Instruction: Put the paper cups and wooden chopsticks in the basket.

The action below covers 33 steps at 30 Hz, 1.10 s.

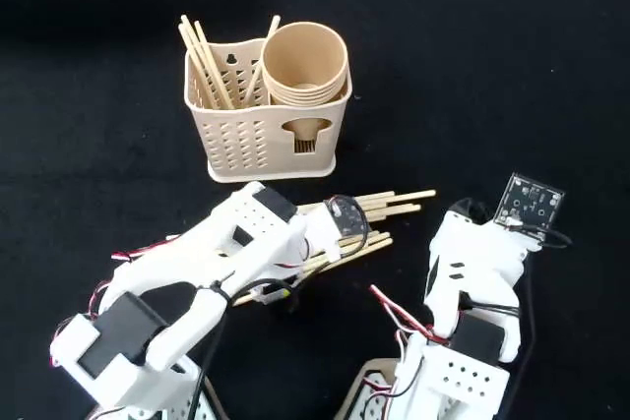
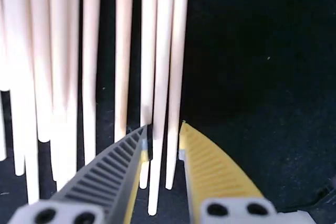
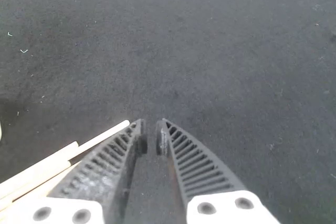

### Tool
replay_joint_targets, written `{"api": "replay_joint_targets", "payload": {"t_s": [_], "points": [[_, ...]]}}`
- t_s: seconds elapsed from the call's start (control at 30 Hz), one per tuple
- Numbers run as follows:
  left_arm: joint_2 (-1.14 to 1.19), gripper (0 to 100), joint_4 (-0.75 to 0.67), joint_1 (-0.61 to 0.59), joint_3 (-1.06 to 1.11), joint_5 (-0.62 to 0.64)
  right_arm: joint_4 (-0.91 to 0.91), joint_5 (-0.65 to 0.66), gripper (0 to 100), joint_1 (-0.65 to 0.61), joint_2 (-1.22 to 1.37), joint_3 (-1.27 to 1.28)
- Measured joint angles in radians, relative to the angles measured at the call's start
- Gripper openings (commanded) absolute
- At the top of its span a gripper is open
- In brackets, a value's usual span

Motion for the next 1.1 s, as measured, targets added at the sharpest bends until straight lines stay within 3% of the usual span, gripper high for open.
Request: {"api": "replay_joint_targets", "payload": {"t_s": [0.3,0.53,0.7,1.1], "points": [[0.009,12,0.000,0.005,0.000,0.000,0.000,0.000,6.0,0.000,0.000,0.000],[0.005,12,-0.087,0.003,0.044,0.000,0.000,0.000,6.0,0.000,0.000,0.000],[0.005,2,-0.087,0.003,0.044,0.000,0.000,0.000,6.0,0.000,0.000,0.000],[0.002,4,-0.087,0.003,0.046,0.000,0.000,0.000,6.0,0.000,0.000,0.000]]}}
